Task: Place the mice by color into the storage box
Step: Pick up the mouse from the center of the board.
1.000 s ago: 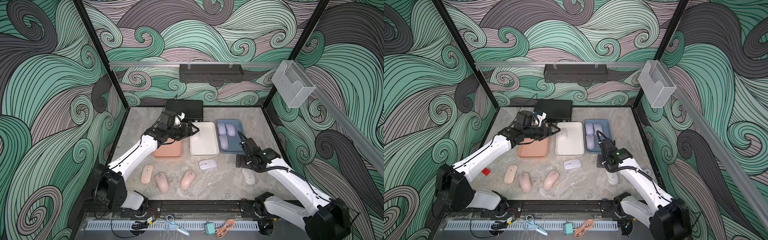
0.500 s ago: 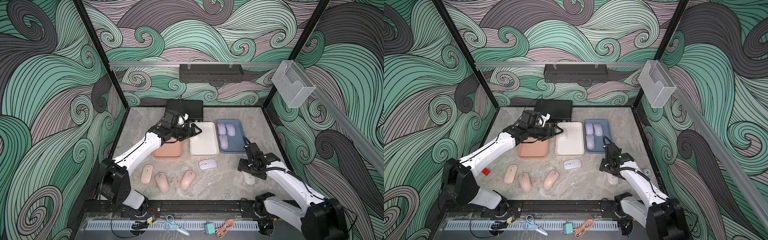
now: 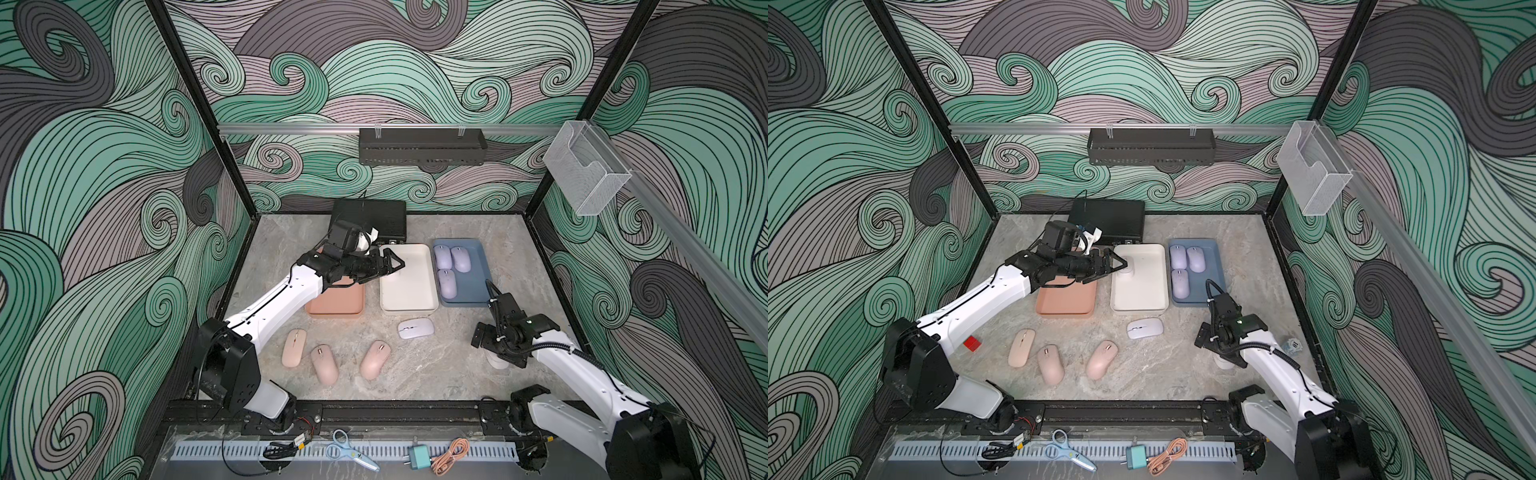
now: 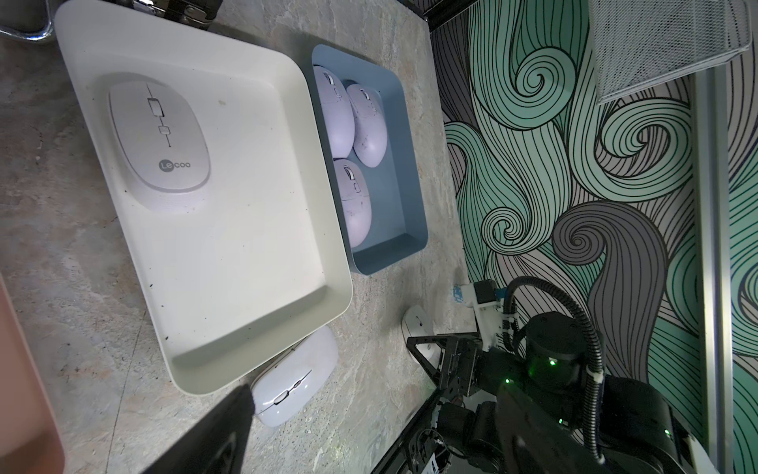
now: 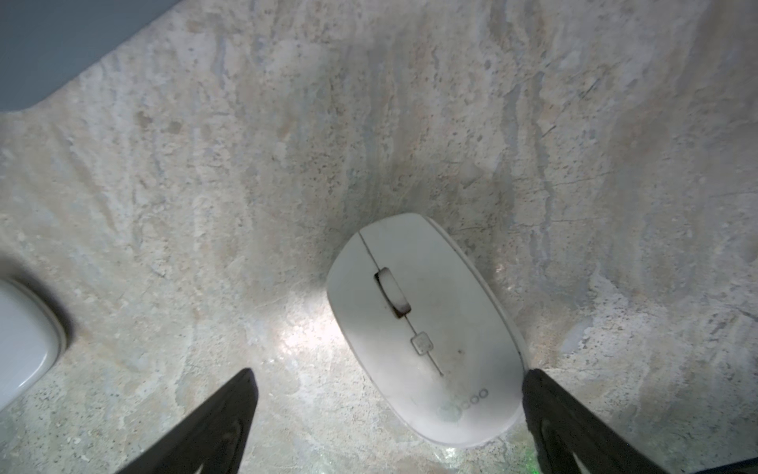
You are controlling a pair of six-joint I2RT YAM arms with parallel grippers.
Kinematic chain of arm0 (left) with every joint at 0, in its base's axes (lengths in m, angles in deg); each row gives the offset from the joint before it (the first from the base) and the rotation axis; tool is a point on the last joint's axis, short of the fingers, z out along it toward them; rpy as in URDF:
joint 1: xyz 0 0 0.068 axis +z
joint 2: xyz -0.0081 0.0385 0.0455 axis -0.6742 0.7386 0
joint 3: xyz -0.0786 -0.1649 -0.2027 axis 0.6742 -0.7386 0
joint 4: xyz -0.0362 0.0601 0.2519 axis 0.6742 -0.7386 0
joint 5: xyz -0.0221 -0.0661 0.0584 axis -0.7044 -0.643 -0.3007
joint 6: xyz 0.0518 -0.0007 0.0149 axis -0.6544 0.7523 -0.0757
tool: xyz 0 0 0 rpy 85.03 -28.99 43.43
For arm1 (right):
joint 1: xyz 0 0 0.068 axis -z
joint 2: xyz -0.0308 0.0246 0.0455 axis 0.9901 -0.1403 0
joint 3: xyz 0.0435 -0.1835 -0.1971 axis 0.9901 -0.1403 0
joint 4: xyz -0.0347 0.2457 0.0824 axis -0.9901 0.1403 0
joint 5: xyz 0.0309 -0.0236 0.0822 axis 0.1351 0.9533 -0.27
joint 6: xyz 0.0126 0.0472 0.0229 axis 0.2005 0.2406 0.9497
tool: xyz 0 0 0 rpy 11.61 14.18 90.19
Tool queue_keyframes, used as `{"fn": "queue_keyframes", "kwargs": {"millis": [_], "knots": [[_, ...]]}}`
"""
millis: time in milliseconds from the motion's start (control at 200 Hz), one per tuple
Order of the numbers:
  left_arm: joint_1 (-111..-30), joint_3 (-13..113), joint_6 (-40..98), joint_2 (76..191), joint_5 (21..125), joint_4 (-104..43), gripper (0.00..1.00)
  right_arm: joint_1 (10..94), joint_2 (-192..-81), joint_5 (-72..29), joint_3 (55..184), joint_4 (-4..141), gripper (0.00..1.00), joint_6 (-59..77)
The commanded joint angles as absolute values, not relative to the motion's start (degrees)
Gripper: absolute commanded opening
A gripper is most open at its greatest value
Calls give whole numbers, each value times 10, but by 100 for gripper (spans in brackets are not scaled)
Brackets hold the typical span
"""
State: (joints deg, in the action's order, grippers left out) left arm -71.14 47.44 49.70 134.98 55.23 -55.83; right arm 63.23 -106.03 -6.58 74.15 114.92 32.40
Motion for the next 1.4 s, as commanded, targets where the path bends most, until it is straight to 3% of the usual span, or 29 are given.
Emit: {"fn": "queue_keyframes", "kwargs": {"millis": [0, 465, 695, 956, 1256, 1396], "knots": [[-714, 497, 483, 1335, 554, -572, 91, 602, -1055, -158, 719, 1146, 99, 366], [-717, 499, 480, 1324, 556, -577, 91, 517, -1107, -131, 760, 1183, 95, 393], [-718, 499, 479, 1321, 557, -577, 91, 522, -1063, -38, 765, 1211, 100, 422], [-719, 500, 480, 1321, 556, -579, 91, 528, -1146, -83, 746, 1140, 100, 373], [-721, 500, 477, 1321, 556, -579, 91, 465, -1162, -138, 750, 1118, 100, 376], [-721, 502, 474, 1323, 558, -583, 91, 442, -1197, -68, 791, 1163, 100, 383]]}}
